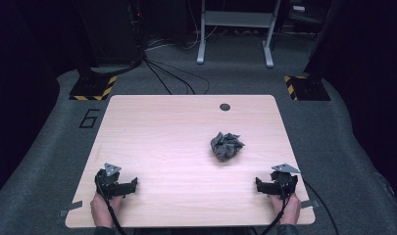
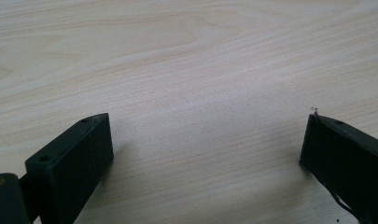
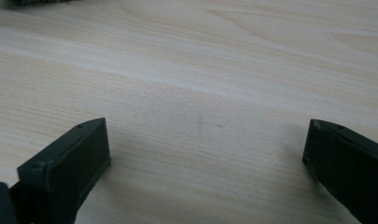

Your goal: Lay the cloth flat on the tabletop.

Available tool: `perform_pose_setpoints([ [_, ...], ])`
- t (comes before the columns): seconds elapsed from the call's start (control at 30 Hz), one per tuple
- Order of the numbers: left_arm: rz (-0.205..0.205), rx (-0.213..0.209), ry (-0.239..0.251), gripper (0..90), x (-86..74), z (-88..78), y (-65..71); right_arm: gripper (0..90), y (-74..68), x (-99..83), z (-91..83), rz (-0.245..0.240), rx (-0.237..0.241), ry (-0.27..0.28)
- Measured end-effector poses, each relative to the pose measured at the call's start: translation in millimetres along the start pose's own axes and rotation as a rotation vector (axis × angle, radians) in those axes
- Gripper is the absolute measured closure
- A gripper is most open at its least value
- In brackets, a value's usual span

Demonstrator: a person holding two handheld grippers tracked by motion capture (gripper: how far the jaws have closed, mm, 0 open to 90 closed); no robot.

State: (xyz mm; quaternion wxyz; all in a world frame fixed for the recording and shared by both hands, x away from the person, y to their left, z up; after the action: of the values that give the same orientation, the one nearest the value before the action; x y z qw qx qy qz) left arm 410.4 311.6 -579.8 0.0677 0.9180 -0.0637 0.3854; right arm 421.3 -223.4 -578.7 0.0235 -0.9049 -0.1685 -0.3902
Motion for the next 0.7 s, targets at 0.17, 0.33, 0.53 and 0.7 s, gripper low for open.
perform_pose_setpoints([
  [0.17, -0.001, -0.001, -0.002, 2.3, -0.1, -0.1, 0.0, 0.0, 0.0, 0.0, 0.0, 0.000, 0.000, 0.000],
  [0.33, -0.001, -0.002, 0.000, 2.5, 0.0, -0.1, 0.0, 0.0, -0.5, 0.2, -0.1, 0.001, -0.004, 0.000],
  [0.53, -0.010, -0.004, -0.001, 2.5, -0.3, 0.0, 0.8, 0.0, -1.0, 0.4, 0.4, 0.015, -0.001, -0.004],
  [0.7, -0.010, -0.004, -0.001, 2.5, -0.2, 0.0, 0.8, 0.0, -0.5, 2.5, 1.2, 0.011, 0.004, -0.032],
])
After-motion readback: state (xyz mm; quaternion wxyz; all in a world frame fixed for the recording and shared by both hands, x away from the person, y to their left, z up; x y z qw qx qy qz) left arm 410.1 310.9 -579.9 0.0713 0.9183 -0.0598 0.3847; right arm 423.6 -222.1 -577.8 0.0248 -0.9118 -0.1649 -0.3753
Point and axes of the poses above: each handheld gripper's, and its own axes: z roughly forward along the jaws, x roughly out of its top, y roughly to its right, the point moved 7 cm from there along z, roughly forward along the jaws, and after that the axes turned 7 degrees about -z, right-handed, at the moved point
